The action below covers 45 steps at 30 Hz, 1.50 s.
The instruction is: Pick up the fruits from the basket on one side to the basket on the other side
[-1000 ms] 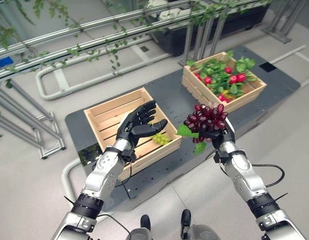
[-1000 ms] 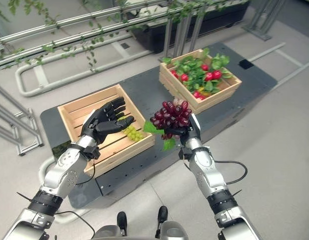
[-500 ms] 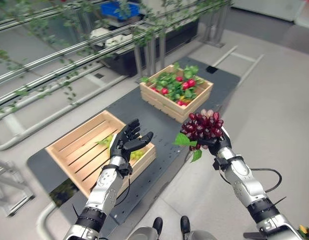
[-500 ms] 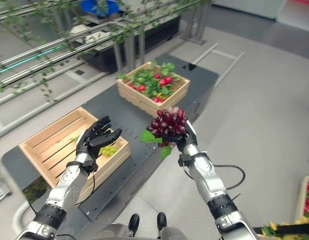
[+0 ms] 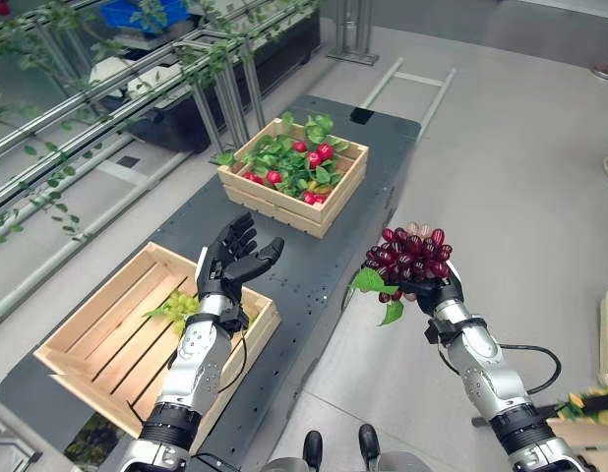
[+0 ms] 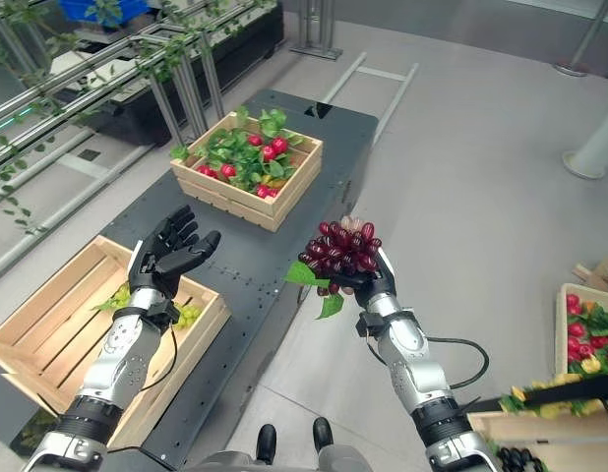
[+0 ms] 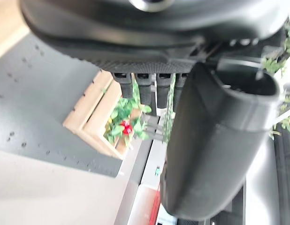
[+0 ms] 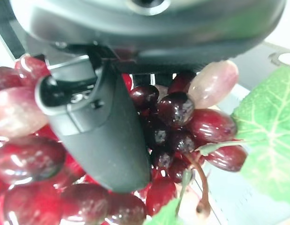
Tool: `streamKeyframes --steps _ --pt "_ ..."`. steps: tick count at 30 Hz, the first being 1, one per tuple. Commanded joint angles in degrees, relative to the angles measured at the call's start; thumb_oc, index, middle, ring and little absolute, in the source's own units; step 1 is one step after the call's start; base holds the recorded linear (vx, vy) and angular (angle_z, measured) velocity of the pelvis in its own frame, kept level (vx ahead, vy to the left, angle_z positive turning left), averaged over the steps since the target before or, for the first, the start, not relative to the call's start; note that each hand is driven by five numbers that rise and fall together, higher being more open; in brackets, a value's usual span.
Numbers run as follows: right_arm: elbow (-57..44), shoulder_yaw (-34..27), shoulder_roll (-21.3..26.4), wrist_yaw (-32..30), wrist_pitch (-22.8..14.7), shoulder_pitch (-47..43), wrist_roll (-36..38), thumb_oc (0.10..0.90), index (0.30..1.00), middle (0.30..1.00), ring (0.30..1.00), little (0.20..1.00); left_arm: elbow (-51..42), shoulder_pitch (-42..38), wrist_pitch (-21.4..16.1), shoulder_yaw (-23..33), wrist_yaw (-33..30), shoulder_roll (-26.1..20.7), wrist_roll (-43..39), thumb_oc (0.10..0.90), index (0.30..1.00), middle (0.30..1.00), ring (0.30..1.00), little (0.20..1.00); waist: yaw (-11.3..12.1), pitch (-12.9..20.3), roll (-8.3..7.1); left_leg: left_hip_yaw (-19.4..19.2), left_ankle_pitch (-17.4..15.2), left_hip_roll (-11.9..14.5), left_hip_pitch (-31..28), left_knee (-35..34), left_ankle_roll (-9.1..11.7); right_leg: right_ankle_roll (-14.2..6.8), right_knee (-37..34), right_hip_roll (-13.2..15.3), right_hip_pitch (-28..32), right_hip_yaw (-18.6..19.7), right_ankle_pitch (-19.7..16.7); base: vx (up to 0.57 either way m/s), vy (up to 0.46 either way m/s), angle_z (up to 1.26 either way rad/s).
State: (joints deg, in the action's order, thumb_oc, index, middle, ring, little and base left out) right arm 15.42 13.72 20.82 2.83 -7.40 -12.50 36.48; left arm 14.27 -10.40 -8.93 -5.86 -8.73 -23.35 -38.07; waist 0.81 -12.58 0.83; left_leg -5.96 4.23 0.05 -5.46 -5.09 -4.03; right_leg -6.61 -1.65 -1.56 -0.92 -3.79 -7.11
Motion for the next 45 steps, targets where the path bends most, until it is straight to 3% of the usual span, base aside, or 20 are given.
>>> streamKeyframes --steps 1,4,5,6,8,9,11,13,19,23,24,25,26,28,30,34,40,45 --pt "-6.4 -4.3 -0.7 4.5 -8.9 -3.7 2.7 0.4 0.3 0.3 0.3 0.3 -3.9 -1.4 -6.7 4.4 1.1 -3.3 -0.1 0.8 0.9 0.9 0.9 0.9 0.8 5.0 0.51 -0.1 -5.0 -3.2 -0.7 0.1 -0.7 2.2 20.1 7.5 -0.3 -8.9 6.4 -0.08 -0.01 -1.0" --pt "-5.7 -3.6 -1.8 6.1 -8.3 -3.3 2.1 0.4 0.3 0.3 0.3 0.3 -3.7 0.3 -5.5 5.9 0.8 -3.3 0.0 0.8 0.9 0.9 0.9 0.9 2.7 5.5 0.03 -2.2 -5.0 -3.1 -0.3 0.1 0.0 2.2 20.4 10.0 3.7 -12.3 8.8 0.01 -0.102 -0.89" --pt "-4.8 -2.0 -3.3 6.1 -8.0 -3.3 1.3 0.4 0.3 0.3 0.3 0.3 -3.8 2.0 -4.8 6.6 0.4 -2.9 0.5 0.8 0.9 0.9 0.9 0.9 4.7 5.8 -0.69 -5.6 -5.4 -2.2 0.8 1.2 1.0 2.4 14.6 11.8 9.2 -16.1 10.3 -0.06 -0.224 -1.19" --pt "-4.2 -1.0 -4.0 5.8 -7.9 -3.6 1.0 0.4 0.3 0.3 0.3 0.3 -3.9 2.6 -4.9 6.6 0.0 -2.7 0.6 0.8 0.9 0.9 0.9 0.9 5.5 6.0 -1.05 -7.8 -5.3 -1.4 1.4 1.8 1.7 2.6 9.5 11.5 11.8 -18.2 10.9 -0.05 -0.239 -1.26" --pt "-2.7 0.5 -4.6 4.5 -7.6 -4.8 1.1 0.4 0.3 0.3 0.3 0.3 -3.5 2.8 -4.9 6.1 -1.2 -2.1 -0.3 0.8 0.9 0.9 0.9 0.9 6.1 6.2 -1.54 -10.3 -4.7 0.0 2.4 2.4 3.0 2.6 3.1 10.2 13.7 -18.5 10.4 -0.12 -0.229 -1.04" --pt "-1.8 1.5 -4.9 3.2 -7.1 -6.1 1.4 0.4 0.3 0.3 0.3 0.3 -3.2 2.1 -4.4 5.4 -1.7 -1.6 -1.3 0.8 0.9 0.9 0.9 0.9 5.5 6.0 -1.94 -11.2 -4.1 1.0 3.8 3.2 4.0 2.8 0.0 9.0 13.7 -16.5 9.9 -0.16 -0.271 -1.13" --pt "-1.1 1.6 -4.6 2.6 -7.1 -6.6 1.3 0.4 0.3 0.3 0.3 0.3 -3.3 1.1 -4.2 4.9 -1.3 -1.1 -0.8 0.8 0.9 0.9 0.9 0.9 5.2 5.9 -2.21 -11.3 -3.6 1.6 4.3 3.5 4.6 3.3 -2.3 8.2 14.0 -16.1 9.4 -0.08 -0.154 -0.91" --pt "0.1 1.2 -3.9 1.9 -6.9 -5.3 2.2 0.4 0.3 0.3 0.3 0.3 -3.7 -0.3 -3.8 3.5 -1.3 0.3 -0.7 0.8 0.9 0.9 0.9 0.9 4.3 5.8 -2.16 -10.7 -2.9 2.1 4.7 3.2 5.3 3.9 -3.4 7.6 13.7 -15.9 9.0 -0.06 -0.115 -0.61" --pt "0.5 0.2 -4.1 2.6 -8.6 1.5 1.9 0.4 0.3 0.3 0.3 0.3 -4.8 1.4 -3.7 2.1 -0.4 2.6 -1.1 0.8 0.9 0.9 0.9 0.9 2.0 5.8 -1.84 -9.6 -2.9 2.0 2.8 1.8 5.1 4.7 -3.4 6.6 12.0 -15.2 8.6 -0.03 -0.076 -0.2" --pt "2.1 0.4 -4.3 3.0 -7.2 2.9 1.2 0.4 0.3 0.3 0.3 0.3 -3.7 1.8 -3.6 2.1 -1.0 4.0 -2.1 0.8 0.9 0.9 0.9 0.9 0.9 5.8 -1.91 -9.3 -4.9 1.2 2.3 4.8 5.0 5.4 -3.3 6.0 11.2 -14.0 8.4 -0.01 -0.032 -0.09" --pt "2.3 0.4 -4.2 2.8 -7.0 3.4 1.5 0.4 0.3 0.3 0.3 0.3 -4.4 2.0 -3.2 1.6 -1.4 4.4 -1.4 0.8 0.9 0.9 0.9 0.9 0.9 5.4 -2.24 -7.4 -6.7 0.6 4.0 9.8 5.2 5.8 -3.1 6.1 10.9 -12.5 8.2 -0.02 -0.006 -0.17" --pt "2.3 0.4 -4.1 2.8 -7.0 3.4 1.5 0.4 0.3 0.3 0.3 0.3 -4.4 2.0 -3.2 1.6 -1.4 4.4 -1.4 0.8 0.9 0.9 0.9 0.9 0.9 5.4 -2.23 -7.4 -6.8 0.7 4.1 9.9 5.2 5.8 -3.1 6.1 10.9 -12.5 8.2 -0.11 0.024 -0.34" --pt "3.1 0.4 -3.8 3.8 -7.2 3.9 1.4 0.4 0.3 0.3 0.3 0.3 -4.9 2.8 -3.1 0.9 -1.2 5.1 -2.1 0.8 0.9 0.9 0.9 0.9 1.5 4.4 -2.88 -2.4 -7.8 -1.0 7.5 17.1 4.9 6.3 -3.4 6.8 9.9 -9.8 6.6 -0.12 0.077 -0.32" --pt "4.0 0.7 -3.6 6.0 -6.9 4.5 1.8 0.4 0.3 0.3 0.3 0.3 -4.5 4.5 -3.2 0.5 -0.3 6.0 -4.4 0.8 0.9 0.9 0.9 0.9 2.1 3.8 -2.73 2.9 -6.4 -1.7 9.6 19.8 5.1 6.2 -3.4 6.7 9.0 -6.1 5.8 -0.12 0.18 -0.61" --pt "4.4 1.5 -3.9 7.2 -6.7 4.4 1.3 0.4 0.3 0.3 0.3 0.3 -3.6 5.0 -4.0 0.0 -0.1 6.5 -6.7 0.8 0.9 0.9 0.9 0.9 2.0 4.0 -2.07 5.0 -5.6 -0.9 7.4 11.4 4.8 5.7 -3.4 6.6 8.4 -4.3 5.9 -0.06 0.252 -0.84" --pt "6.3 2.5 -5.0 6.5 -6.4 5.7 2.7 0.4 0.3 0.3 0.3 0.3 2.4 3.4 -5.3 -3.5 -1.2 6.8 -5.1 0.8 0.9 0.9 0.9 0.9 0.5 4.6 -0.77 3.6 -5.2 -0.2 2.1 4.4 3.5 4.1 -2.0 7.4 7.3 -4.4 5.6 -0.01 0.217 -0.75" --pt "7.1 2.2 -6.5 7.2 -8.0 7.8 3.7 0.4 0.3 0.3 0.3 0.3 8.5 5.2 -4.7 -5.5 -0.3 7.9 -4.6 0.8 0.9 0.9 0.9 0.9 -0.5 5.1 -1.02 2.9 -5.0 -0.7 -0.1 0.1 2.4 3.4 -3.4 6.8 6.1 -3.9 4.1 -0.01 0.101 -0.39" --pt "5.8 0.5 -8.2 5.2 -6.4 10.9 5.2 0.4 0.3 0.3 0.3 0.3 8.5 8.2 -4.8 -5.4 0.9 8.6 -2.8 0.8 0.9 0.9 0.9 0.9 -1.8 4.8 -1.33 0.2 -5.9 -0.7 -0.9 0.1 1.4 2.9 -3.4 6.7 4.8 -1.4 3.2 0.02 0.093 -0.15"
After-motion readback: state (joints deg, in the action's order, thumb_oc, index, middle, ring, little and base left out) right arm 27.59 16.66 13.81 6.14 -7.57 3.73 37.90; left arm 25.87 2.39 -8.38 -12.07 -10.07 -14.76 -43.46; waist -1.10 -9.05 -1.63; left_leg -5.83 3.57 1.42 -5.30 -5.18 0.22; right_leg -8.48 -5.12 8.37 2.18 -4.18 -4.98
